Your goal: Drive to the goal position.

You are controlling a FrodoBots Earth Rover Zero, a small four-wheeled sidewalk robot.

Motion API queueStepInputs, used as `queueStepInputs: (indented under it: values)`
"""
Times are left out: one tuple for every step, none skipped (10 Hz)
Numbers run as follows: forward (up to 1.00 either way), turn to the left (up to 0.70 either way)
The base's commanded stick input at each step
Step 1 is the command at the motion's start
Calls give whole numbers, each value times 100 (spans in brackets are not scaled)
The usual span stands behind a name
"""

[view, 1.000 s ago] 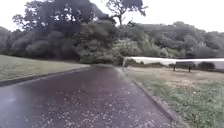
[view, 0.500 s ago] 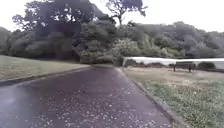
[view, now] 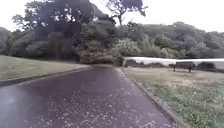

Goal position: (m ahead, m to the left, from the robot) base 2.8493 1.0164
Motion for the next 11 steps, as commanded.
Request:
queueStepInputs:
  values:
    - [45,2]
    - [45,2]
    - [45,2]
    - [45,2]
    - [4,1]
    - [4,1]
    - [4,1]
    - [4,1]
    - [4,1]
    - [4,1]
    - [4,1]
